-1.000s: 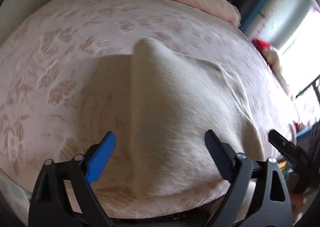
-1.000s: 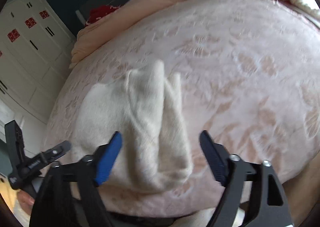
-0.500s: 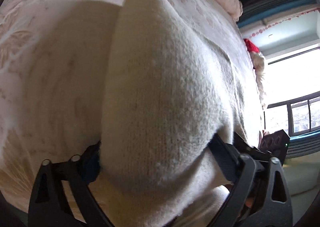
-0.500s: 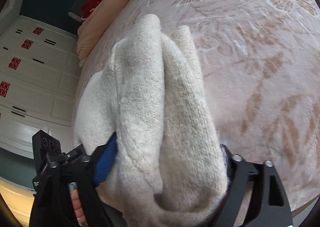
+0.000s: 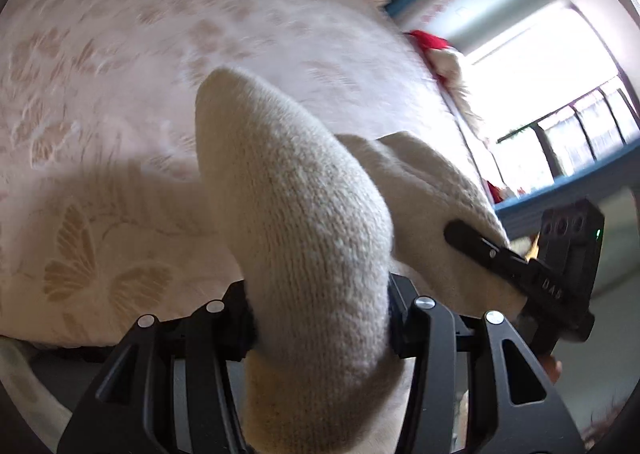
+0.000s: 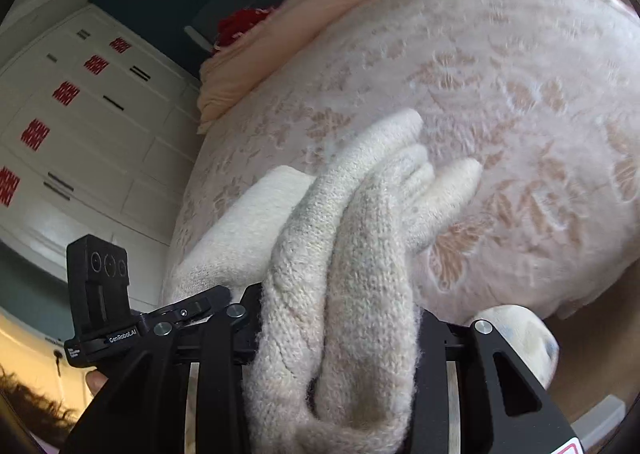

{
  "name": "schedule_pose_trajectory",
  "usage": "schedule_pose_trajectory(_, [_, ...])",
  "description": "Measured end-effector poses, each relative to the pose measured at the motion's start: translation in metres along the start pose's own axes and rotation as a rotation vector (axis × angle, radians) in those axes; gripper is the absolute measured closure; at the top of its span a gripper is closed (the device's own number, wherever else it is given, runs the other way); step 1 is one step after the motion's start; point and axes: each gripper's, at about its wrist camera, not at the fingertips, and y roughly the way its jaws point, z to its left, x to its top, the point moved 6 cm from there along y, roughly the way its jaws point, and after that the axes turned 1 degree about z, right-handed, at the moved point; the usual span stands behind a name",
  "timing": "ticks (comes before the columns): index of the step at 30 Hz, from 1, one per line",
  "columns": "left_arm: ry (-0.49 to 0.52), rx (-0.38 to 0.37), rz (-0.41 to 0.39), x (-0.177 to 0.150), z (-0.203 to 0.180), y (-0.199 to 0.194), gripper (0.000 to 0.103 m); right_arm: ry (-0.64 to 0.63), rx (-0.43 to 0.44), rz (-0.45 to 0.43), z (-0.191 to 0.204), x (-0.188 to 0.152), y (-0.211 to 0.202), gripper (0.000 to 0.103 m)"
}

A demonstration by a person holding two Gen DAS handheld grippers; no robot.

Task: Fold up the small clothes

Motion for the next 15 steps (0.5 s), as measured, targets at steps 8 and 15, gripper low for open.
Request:
schedule_pose_trajectory(8, [0.263, -0.100, -0.311, 0.020, -0.104, -0.143, 0.056, -0.259, 0.067, -0.327, 0.123, 0.036, -0.137, 0.067])
schedule_pose_trajectory(15, [0.473, -0.129, -0.697, 0.042, -0.143, -0.296, 0.053, -0.488, 0.274, -0.644, 0.240, 0.063, -0.217, 0.066])
